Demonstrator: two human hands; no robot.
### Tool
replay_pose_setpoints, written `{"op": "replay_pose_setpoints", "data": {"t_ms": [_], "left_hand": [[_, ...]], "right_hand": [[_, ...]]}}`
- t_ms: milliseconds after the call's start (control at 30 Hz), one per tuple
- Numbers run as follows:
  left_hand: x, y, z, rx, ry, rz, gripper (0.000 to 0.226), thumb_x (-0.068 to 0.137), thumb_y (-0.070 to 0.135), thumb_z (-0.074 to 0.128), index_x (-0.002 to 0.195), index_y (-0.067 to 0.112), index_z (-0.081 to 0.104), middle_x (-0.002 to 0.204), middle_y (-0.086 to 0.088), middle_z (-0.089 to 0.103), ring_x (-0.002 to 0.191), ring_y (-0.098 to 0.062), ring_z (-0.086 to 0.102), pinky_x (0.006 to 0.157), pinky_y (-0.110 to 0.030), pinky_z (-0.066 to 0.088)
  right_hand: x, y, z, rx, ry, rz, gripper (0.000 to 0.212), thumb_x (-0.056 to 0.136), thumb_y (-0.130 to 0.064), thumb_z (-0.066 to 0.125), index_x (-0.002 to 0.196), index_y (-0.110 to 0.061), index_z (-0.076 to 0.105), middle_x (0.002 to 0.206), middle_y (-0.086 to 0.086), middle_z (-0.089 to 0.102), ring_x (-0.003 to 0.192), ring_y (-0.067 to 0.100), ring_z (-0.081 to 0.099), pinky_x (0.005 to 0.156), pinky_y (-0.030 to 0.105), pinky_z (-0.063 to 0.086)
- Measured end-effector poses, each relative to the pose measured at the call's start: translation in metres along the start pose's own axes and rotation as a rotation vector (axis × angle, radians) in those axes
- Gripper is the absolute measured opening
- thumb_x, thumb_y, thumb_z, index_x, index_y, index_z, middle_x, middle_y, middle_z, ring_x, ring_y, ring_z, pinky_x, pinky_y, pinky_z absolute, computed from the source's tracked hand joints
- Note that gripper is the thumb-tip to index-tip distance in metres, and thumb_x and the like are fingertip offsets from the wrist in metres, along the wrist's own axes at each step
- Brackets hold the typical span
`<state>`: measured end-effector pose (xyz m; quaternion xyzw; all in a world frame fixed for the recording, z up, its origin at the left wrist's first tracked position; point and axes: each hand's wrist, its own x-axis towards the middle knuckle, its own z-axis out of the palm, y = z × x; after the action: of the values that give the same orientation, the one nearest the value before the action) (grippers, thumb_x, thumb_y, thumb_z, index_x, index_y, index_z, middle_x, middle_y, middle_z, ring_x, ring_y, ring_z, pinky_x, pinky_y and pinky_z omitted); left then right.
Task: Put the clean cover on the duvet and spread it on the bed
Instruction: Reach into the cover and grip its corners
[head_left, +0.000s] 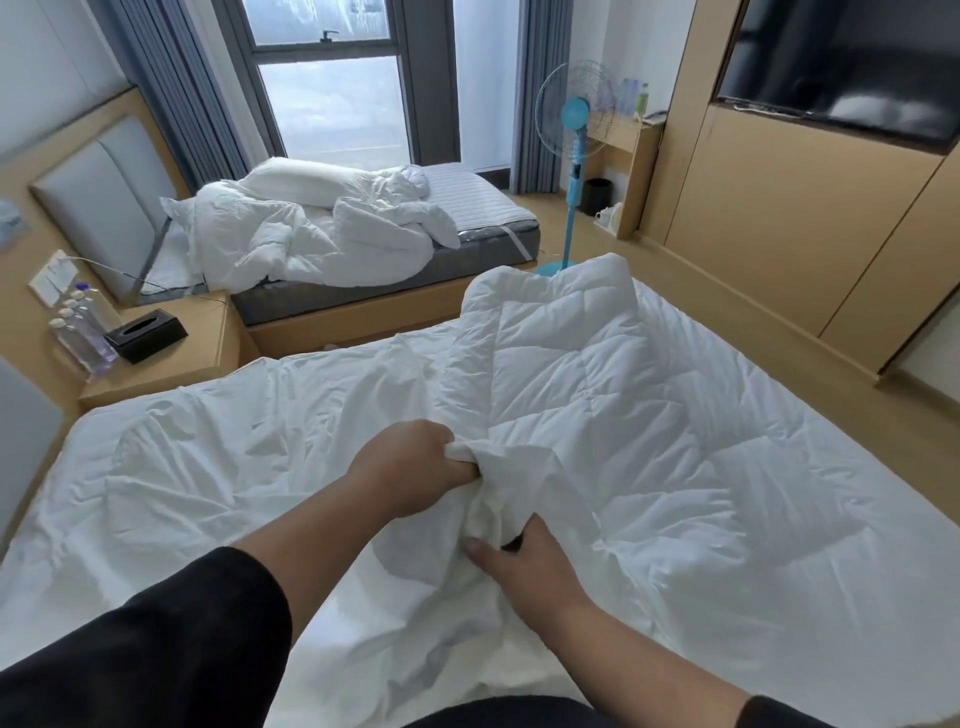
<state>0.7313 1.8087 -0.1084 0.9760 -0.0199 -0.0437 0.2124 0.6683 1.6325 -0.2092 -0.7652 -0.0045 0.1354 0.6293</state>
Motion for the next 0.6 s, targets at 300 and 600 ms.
{"op": "replay_pose_setpoints", "data": {"t_ms": [300,600], "left_hand": [[-0.003,-0.028,-0.017,-0.007,0.036,-0.079,0.053,0.073,0.072,0.065,0.064,0.021,0.054,0.07,0.005,0.061,0.068,-0.012,0.056,0.054,-0.03,0.034],[-0.011,-0.042,-0.032,0.148,0.021,-0.039,0.06,0.061,0.085,0.065,0.067,0.026,0.056,0.07,0.009,0.06,0.069,-0.011,0.056,0.056,-0.029,0.038]], "right_hand": [[0.0,0.017,-0.007,0.144,0.079,-0.041,0.025,0.09,-0.053,0.053,0.099,-0.035,0.068,0.101,-0.008,0.072,0.096,0.008,0.068,0.089,0.03,0.055],[0.025,0.021,-0.085,-0.739,-0.002,-0.196,0.045,0.078,-0.077,0.058,0.075,-0.035,0.043,0.078,-0.012,0.061,0.078,0.012,0.06,0.068,0.033,0.042]]}}
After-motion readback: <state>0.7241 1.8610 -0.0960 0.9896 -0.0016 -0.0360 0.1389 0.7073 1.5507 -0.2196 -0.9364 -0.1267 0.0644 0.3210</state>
